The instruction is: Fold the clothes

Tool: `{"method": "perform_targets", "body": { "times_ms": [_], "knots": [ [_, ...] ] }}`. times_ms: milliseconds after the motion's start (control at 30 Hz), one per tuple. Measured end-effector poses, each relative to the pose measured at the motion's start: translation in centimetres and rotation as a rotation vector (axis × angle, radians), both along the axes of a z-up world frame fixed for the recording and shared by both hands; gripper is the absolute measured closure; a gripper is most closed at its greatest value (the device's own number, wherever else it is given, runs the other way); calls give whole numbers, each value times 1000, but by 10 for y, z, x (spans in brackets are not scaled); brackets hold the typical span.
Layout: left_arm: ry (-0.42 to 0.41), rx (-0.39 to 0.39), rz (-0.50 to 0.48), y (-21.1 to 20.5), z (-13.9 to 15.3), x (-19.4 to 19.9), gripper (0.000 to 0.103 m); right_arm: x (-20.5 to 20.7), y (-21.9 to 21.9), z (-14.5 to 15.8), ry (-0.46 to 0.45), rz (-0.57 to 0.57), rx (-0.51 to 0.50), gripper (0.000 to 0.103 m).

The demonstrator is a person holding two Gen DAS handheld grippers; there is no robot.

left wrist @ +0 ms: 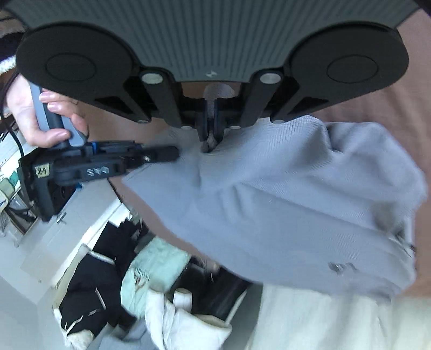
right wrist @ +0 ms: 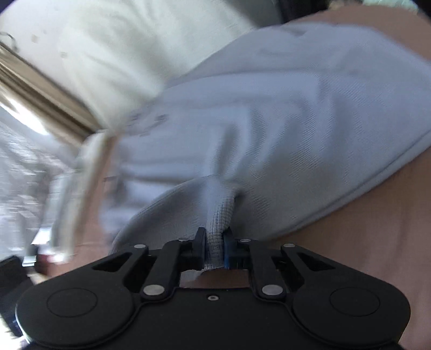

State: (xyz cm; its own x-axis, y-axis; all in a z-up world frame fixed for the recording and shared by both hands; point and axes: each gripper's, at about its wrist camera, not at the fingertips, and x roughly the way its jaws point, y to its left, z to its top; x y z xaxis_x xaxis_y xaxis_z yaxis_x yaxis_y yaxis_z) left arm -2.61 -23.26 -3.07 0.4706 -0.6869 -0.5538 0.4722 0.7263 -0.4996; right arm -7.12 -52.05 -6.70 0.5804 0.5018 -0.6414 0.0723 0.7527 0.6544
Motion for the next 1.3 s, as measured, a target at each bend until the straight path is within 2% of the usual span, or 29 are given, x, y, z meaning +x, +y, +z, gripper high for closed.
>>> {"method": "perform_targets", "body": {
  "times_ms": [67,100,167,233,267,400,433,500,567,700,733,800,867,933,1000,1067,1100,1167,1200,1233,1300],
  "knots": [
    [23,-110,0,22,24,-23,100,-11,2,17,1,76,62,88],
    [55,-199,-14,32,34,-35,100,-16,6,26,0,125,67,88],
    [110,-282,-18,50,50,-58,100,-28,19,46,-5,239,0,87],
    [112,-252,-11,56,57,-77,102,-40,36,59,0,334,-153,87],
    [114,-199,-5,53,56,-84,102,-44,46,59,18,376,-241,87],
    [84,100,-13,40,33,-104,102,-41,84,29,140,528,-455,82],
    [83,145,-12,38,26,-105,102,-39,93,20,168,557,-492,82],
    [105,148,-3,38,19,-100,100,-36,105,11,190,592,-532,82],
    [94,129,32,48,24,-87,99,-37,110,22,141,601,-553,82],
    [-1,160,118,80,30,-47,87,-29,103,62,-13,548,-459,66],
    [-19,171,142,89,28,-32,87,-24,102,68,-50,531,-432,62],
    [-39,176,193,107,13,4,87,-5,107,77,-88,484,-384,61],
    [11,175,248,123,-4,39,86,13,112,80,-116,453,-355,61],
    [96,88,278,139,-23,65,86,30,131,80,-176,476,-331,61],
    [122,1,305,146,-38,75,86,49,164,68,-222,544,-403,61],
    [150,-77,329,151,-52,84,86,68,200,47,-221,571,-465,61],
    [170,-66,327,150,-58,88,86,75,217,37,-221,600,-458,61],
    [201,-34,321,147,-67,90,80,86,248,17,-246,641,-482,61],
    [205,-29,323,148,-69,89,72,91,260,10,-258,649,-508,61],
    [210,-33,331,150,-72,89,62,95,269,3,-267,659,-530,61],
    [213,-77,353,157,-74,91,57,98,281,-7,-275,674,-561,59]
  ]
}}
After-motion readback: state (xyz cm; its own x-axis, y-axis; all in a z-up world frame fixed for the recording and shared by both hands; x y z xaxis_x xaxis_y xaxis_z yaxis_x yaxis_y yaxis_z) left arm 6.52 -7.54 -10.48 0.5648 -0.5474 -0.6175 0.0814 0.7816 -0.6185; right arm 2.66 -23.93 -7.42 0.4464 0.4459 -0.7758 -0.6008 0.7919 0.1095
